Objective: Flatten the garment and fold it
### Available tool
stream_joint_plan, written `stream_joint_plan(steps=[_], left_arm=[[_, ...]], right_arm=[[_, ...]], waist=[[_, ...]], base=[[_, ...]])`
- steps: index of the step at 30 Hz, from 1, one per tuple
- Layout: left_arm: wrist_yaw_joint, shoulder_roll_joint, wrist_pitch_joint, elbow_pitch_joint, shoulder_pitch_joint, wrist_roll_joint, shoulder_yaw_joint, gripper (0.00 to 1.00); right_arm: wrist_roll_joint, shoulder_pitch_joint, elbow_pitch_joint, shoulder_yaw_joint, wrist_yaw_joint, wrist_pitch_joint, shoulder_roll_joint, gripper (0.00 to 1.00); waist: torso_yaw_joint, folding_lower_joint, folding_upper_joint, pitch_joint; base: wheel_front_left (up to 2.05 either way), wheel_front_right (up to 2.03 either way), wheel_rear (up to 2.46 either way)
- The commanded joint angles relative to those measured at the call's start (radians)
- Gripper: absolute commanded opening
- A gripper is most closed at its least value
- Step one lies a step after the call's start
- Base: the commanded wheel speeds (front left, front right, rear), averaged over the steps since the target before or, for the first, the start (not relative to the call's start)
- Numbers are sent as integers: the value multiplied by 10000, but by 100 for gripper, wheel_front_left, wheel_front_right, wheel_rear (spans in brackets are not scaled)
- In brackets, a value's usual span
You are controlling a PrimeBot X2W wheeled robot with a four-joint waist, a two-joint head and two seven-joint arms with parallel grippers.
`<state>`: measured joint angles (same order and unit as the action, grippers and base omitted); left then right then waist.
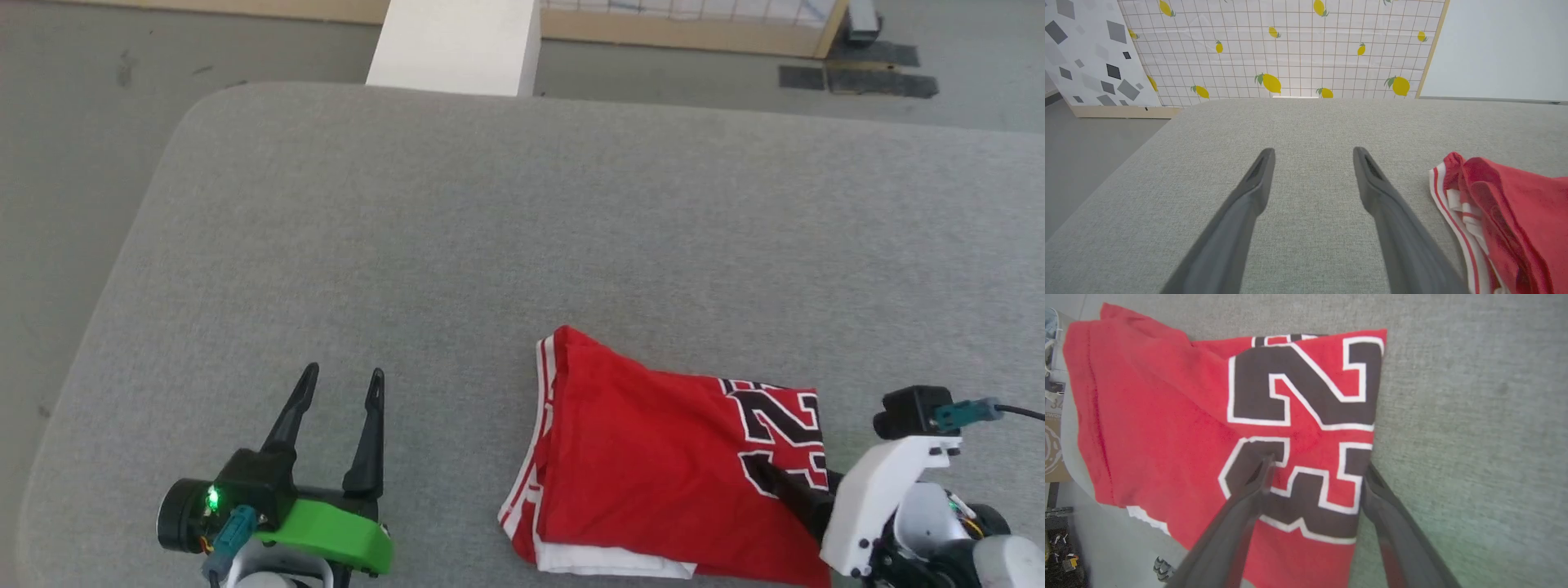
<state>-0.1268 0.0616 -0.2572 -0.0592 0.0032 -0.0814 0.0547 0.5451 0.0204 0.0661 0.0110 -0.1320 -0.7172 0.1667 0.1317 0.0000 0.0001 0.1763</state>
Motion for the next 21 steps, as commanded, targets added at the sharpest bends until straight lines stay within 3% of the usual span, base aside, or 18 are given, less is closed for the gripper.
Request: stream_joint_plan(steps=[1, 6, 7, 8, 9, 15, 21], left_arm=[[-36, -35, -46, -33, -217, 16, 25, 100], [-37, -42, -46, -81, -346, 23, 62, 100], [-37, -43, -46, -89, -362, 27, 65, 100], [-37, -43, -46, -94, -373, 30, 68, 100], [-37, -44, -46, -105, -381, 34, 69, 100], [-37, -43, -46, -142, -280, 32, 43, 100], [-38, -13, -46, -197, -98, 29, 340, 100]], right_arm=[[46, 224, 214, -114, 13, -82, -91, 100], [252, 417, 842, -525, 13, -143, -350, 100], [254, 431, 975, -604, 13, -145, -363, 89], [240, 445, 1061, -667, 13, -117, -354, 23], [221, 462, 1160, -725, 13, -48, -339, 0], [-65, 606, 1406, -1018, 13, 534, -69, 0], [-1297, 1067, 1057, -1713, 13, 1093, 866, 0]], waist=[[241, 0, -1, 238], [405, 0, -1, 328], [431, 0, -1, 329], [449, 0, -1, 327], [464, 0, -1, 310], [307, 0, -1, 60], [-393, 0, -1, -389]], base=[[0, 0, 0], [0, 0, 0], [0, 0, 0], [0, 0, 0], [0, 0, 0], [0, 0, 0], [0, 0, 0]])
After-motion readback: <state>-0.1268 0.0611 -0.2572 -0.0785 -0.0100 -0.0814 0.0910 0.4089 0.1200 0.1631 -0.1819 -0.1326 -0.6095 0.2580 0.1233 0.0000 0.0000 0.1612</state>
